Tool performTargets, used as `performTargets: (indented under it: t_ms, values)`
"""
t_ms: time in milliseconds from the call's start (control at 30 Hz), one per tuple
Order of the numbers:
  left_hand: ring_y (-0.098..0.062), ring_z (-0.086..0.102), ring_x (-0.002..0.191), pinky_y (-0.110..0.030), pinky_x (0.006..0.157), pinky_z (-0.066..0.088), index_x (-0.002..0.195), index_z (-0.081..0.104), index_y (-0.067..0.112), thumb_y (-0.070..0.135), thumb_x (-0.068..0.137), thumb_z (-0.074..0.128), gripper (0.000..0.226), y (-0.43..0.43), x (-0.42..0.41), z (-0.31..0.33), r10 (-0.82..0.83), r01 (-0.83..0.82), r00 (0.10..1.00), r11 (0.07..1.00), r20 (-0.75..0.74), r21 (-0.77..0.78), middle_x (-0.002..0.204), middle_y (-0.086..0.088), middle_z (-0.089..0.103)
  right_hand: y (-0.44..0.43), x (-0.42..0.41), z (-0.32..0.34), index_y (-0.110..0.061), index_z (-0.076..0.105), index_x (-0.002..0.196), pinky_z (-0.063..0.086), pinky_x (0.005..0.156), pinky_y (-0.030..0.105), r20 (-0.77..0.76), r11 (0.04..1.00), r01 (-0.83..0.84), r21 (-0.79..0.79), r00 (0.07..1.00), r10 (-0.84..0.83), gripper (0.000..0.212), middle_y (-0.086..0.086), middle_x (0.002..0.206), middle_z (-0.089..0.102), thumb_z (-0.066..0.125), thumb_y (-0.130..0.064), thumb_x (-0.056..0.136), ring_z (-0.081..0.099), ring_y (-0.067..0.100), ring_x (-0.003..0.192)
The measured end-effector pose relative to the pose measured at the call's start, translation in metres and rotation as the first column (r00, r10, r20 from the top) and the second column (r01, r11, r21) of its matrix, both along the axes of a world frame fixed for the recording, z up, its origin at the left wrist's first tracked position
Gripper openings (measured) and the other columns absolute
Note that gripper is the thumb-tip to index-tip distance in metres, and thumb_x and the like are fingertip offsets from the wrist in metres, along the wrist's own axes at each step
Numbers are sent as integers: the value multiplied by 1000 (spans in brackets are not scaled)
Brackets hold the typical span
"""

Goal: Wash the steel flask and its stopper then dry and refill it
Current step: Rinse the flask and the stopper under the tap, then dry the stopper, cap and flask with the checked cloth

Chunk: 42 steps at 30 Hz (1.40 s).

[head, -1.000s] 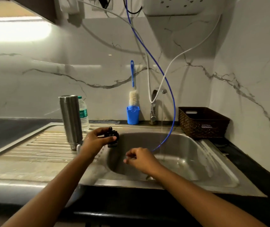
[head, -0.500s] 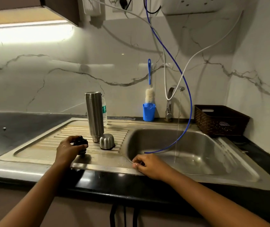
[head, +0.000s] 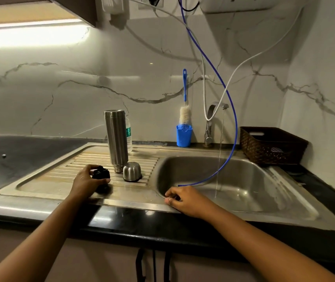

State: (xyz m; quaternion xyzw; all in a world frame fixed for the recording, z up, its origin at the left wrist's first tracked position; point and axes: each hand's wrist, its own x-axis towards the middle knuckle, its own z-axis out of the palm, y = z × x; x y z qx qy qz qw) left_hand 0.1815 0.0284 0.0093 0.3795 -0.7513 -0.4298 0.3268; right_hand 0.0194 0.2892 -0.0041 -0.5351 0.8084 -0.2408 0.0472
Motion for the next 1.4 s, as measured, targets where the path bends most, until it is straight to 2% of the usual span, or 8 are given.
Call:
performTargets:
  t_ms: [100,200,333,533,767,1100,1267,1400]
  values:
    - [-36,50,117,-53,100,43,131,47,16,16,67,84,74,12,3,5,35,-32,999,997,34,-67,130,-20,51,2,-3,0,-20,59,121,49,89,31,-21,1000,3,5,1000,-2,37,1,114,65,54,-42,91,60,14,100]
    - [-38,38,126,-49,101,37,137,45,14,24,72,82,75,37,-1,14,116,-132,991,885,-62,-447,135,-20,44,2,-14,3,-22,59,121,48,90,32,-61,999,46,24,997,-45,38,-1,115,64,57,-42,89,60,16,104]
    - [-25,45,122,-39,96,42,127,54,18,28,84,69,47,81,-54,24,-210,180,977,704,40,-687,133,-9,48,-7,-54,16,-19,60,118,47,92,35,-115,984,168,56,980,-161,35,4,118,63,58,-39,89,58,20,107]
    - [-25,11,145,-41,116,19,152,15,17,49,91,53,78,91,-169,0,-215,611,693,682,689,-402,158,-6,13,-39,-135,27,-11,54,123,43,90,35,-327,933,356,47,889,-322,37,10,123,54,55,-31,91,51,25,111]
    - [-26,-6,147,-38,118,3,152,6,7,59,94,37,83,68,-204,-23,-67,684,459,663,886,-304,160,-11,-2,-86,-219,33,-9,45,133,24,113,44,-633,857,502,116,703,-326,46,13,138,44,55,-17,89,34,28,132]
    - [-25,-10,146,-37,118,-1,151,-4,7,63,92,35,90,63,-209,-30,-44,685,455,656,890,-318,159,-11,-11,-105,-298,47,-2,21,147,7,118,42,-837,662,739,123,436,-331,58,14,156,17,42,-21,96,11,28,145]
    - [-25,-6,147,-36,118,2,151,-1,8,60,92,40,89,65,-208,-29,-65,684,490,646,869,-338,160,-11,-6,-105,-294,46,-1,16,147,5,118,41,-770,635,765,107,468,-434,63,15,156,14,44,-23,95,9,28,145]
    - [-23,28,138,-35,110,31,148,26,18,45,89,59,73,69,-204,-18,-149,627,676,632,722,-456,151,-5,30,-89,-251,51,-6,44,133,32,107,41,-642,815,578,-30,614,-459,42,13,138,44,49,-12,92,40,28,129]
